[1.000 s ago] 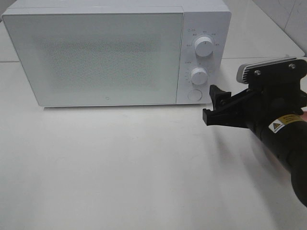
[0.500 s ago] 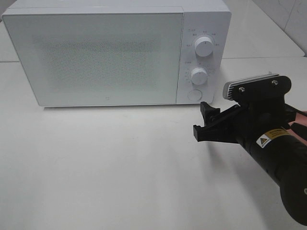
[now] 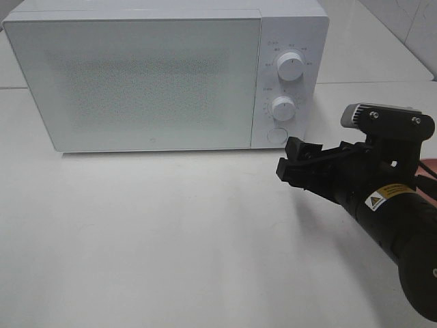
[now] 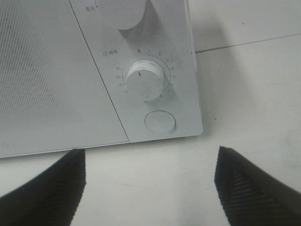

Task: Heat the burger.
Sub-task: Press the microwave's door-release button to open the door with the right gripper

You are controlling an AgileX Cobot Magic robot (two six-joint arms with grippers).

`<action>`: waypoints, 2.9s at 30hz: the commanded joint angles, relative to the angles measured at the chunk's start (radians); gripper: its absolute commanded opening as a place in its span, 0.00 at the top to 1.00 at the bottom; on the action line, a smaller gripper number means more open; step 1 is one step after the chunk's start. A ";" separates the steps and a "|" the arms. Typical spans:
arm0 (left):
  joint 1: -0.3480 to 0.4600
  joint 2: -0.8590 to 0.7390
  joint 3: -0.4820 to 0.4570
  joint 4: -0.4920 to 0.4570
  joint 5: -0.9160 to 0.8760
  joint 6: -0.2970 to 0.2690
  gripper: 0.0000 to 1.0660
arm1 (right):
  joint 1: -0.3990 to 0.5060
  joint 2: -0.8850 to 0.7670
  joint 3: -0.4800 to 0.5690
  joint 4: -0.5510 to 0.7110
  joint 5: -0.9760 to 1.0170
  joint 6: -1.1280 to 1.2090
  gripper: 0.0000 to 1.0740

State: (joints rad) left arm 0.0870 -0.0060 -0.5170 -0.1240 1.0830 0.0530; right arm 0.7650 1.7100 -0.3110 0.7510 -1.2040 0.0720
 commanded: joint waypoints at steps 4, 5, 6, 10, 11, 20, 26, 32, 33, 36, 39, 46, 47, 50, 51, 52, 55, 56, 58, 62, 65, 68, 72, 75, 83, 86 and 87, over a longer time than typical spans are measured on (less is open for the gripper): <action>-0.006 -0.025 0.002 -0.011 -0.016 -0.003 0.06 | 0.006 0.001 0.000 -0.004 -0.117 0.337 0.34; -0.006 -0.025 0.002 -0.011 -0.016 -0.003 0.06 | 0.006 0.001 0.000 -0.004 -0.117 0.337 0.34; -0.006 -0.025 0.002 -0.011 -0.016 -0.003 0.06 | 0.006 0.001 0.000 -0.004 -0.112 0.404 0.36; -0.006 -0.025 0.002 -0.011 -0.016 -0.003 0.06 | 0.006 0.001 0.000 -0.004 -0.106 0.604 0.42; -0.006 -0.025 0.002 -0.011 -0.016 -0.003 0.06 | 0.006 0.001 0.000 -0.004 -0.106 0.727 0.46; -0.006 -0.025 0.002 -0.011 -0.016 -0.003 0.06 | 0.006 0.001 0.000 -0.004 -0.106 1.140 0.78; -0.006 -0.025 0.002 -0.011 -0.016 -0.003 0.06 | 0.006 0.001 0.000 0.000 -0.099 1.251 0.91; -0.006 -0.025 0.002 -0.011 -0.016 -0.003 0.06 | 0.004 0.001 0.000 0.018 -0.018 1.311 1.00; -0.006 -0.025 0.002 -0.011 -0.016 -0.003 0.06 | 0.004 0.001 0.000 0.018 -0.008 1.311 1.00; -0.006 -0.025 0.002 -0.011 -0.016 -0.003 0.06 | 0.004 0.001 0.000 0.021 0.018 1.309 1.00; -0.006 -0.025 0.002 -0.011 -0.016 -0.003 0.06 | 0.004 0.001 -0.004 0.021 0.030 1.309 1.00; -0.006 -0.025 0.002 -0.011 -0.016 -0.003 0.06 | 0.004 0.005 -0.029 0.021 0.082 1.304 1.00; -0.006 -0.025 0.002 -0.011 -0.016 -0.003 0.06 | 0.004 0.005 -0.029 0.021 0.082 1.304 1.00; -0.006 -0.025 0.002 -0.011 -0.016 -0.003 0.06 | 0.004 0.027 -0.038 0.020 0.086 1.301 1.00; -0.006 -0.025 0.002 -0.011 -0.016 -0.003 0.06 | 0.003 0.047 -0.048 0.020 0.095 1.311 1.00; -0.006 -0.025 0.002 -0.011 -0.016 -0.003 0.06 | 0.003 0.060 -0.056 0.022 0.095 1.313 1.00; -0.006 -0.025 0.002 -0.011 -0.016 -0.003 0.06 | 0.003 0.099 -0.085 0.024 0.093 1.317 1.00; -0.006 -0.025 0.002 -0.011 -0.016 -0.003 0.06 | 0.003 0.099 -0.085 0.024 0.093 1.317 1.00; -0.006 -0.025 0.002 -0.011 -0.016 -0.003 0.06 | 0.003 0.127 -0.113 0.025 0.095 1.317 1.00; -0.006 -0.025 0.002 -0.011 -0.016 -0.003 0.06 | 0.003 0.187 -0.185 0.051 0.101 1.316 1.00; -0.006 -0.025 0.002 -0.011 -0.016 -0.003 0.06 | 0.003 0.217 -0.220 0.070 0.111 1.312 1.00; -0.006 -0.025 0.002 -0.011 -0.016 -0.003 0.06 | -0.006 0.240 -0.245 0.077 0.131 1.309 1.00; -0.006 -0.025 0.002 -0.011 -0.016 -0.003 0.06 | -0.039 0.264 -0.279 0.070 0.173 1.309 1.00; -0.006 -0.025 0.002 -0.011 -0.016 -0.003 0.06 | -0.062 0.270 -0.300 0.069 0.179 1.294 1.00; -0.006 -0.025 0.002 -0.011 -0.016 -0.003 0.06 | -0.124 0.271 -0.371 0.065 0.245 1.172 1.00; -0.006 -0.025 0.002 -0.011 -0.016 -0.003 0.06 | -0.153 0.285 -0.404 0.049 0.264 1.162 1.00; -0.006 -0.025 0.002 -0.011 -0.016 -0.003 0.06 | -0.153 0.285 -0.404 0.049 0.264 1.162 1.00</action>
State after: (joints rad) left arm 0.0870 -0.0060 -0.5170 -0.1240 1.0830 0.0530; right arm 0.6240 1.9880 -0.6990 0.8160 -0.9540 1.2570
